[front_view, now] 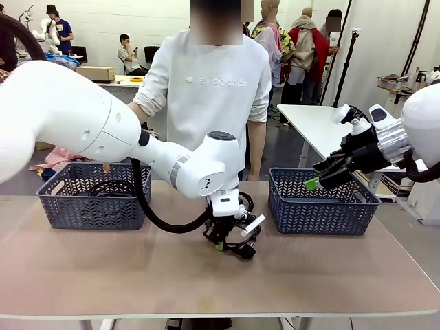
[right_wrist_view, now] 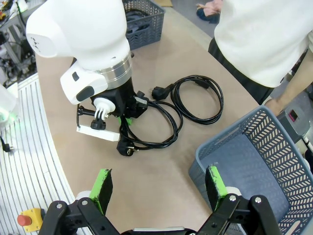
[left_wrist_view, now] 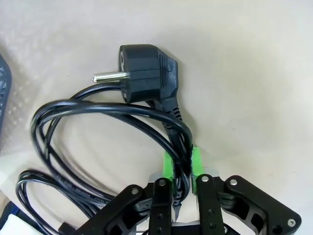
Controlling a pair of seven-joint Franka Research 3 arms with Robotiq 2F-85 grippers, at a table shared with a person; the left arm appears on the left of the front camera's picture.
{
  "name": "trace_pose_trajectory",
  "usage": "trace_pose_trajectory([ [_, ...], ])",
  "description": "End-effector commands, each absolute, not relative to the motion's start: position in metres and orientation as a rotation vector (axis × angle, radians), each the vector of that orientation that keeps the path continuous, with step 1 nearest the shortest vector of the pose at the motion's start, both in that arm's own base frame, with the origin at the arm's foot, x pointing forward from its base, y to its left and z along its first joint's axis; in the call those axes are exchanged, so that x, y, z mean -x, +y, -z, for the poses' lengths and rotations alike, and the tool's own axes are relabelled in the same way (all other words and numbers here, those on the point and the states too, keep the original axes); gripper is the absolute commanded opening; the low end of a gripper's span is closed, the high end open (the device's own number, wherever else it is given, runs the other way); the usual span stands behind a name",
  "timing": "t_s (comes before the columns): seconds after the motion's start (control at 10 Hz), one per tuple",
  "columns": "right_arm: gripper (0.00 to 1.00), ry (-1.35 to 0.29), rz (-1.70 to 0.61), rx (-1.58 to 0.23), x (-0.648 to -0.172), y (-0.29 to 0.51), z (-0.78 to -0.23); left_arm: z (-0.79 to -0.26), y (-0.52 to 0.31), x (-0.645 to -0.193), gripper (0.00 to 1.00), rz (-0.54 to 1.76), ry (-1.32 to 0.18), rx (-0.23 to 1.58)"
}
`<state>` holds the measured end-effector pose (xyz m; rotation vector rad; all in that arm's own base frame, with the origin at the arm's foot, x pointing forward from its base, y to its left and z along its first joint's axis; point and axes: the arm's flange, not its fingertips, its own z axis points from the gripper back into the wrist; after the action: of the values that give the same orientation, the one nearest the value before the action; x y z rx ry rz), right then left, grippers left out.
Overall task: Organize the cables according to human instructions.
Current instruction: Pick up a bundle of cables and place it in the basket indicated by the human.
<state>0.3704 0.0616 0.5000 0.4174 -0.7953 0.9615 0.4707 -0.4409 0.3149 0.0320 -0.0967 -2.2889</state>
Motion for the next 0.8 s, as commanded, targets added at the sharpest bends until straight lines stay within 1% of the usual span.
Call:
trace_pose_trajectory([
  [0.0, 1.0, -0.817, -0.978, -0.443, -0.374, 0.06, -0.499, -0.315, -0.437, -0.471, 0.0, 2.285, -0.069, -0.071],
  [0.3, 1.0, -0.817, -0.978, -0.443, -0.374, 0.06, -0.499, -0.329, -0.437, -0.457, 0.0, 2.327, -0.062, -0.052],
  [0.4, 1.0, -0.817, -0.978, -0.443, -0.374, 0.06, -0.499, -0.348, -0.434, -0.451, 0.0, 2.319, -0.065, -0.063],
  [0.5, 1.0, -0.817, -0.978, -0.443, -0.374, 0.06, -0.499, -0.377, -0.427, -0.448, 0.0, 2.295, -0.123, -0.101],
  [0.6, 1.0, -0.817, -0.978, -0.443, -0.374, 0.06, -0.499, -0.406, -0.418, -0.451, 0.0, 2.229, -0.089, -0.153],
  [0.7, 1.0, -0.817, -0.978, -0.443, -0.374, 0.06, -0.499, -0.435, -0.403, -0.458, 0.0, 2.163, -0.097, -0.185],
])
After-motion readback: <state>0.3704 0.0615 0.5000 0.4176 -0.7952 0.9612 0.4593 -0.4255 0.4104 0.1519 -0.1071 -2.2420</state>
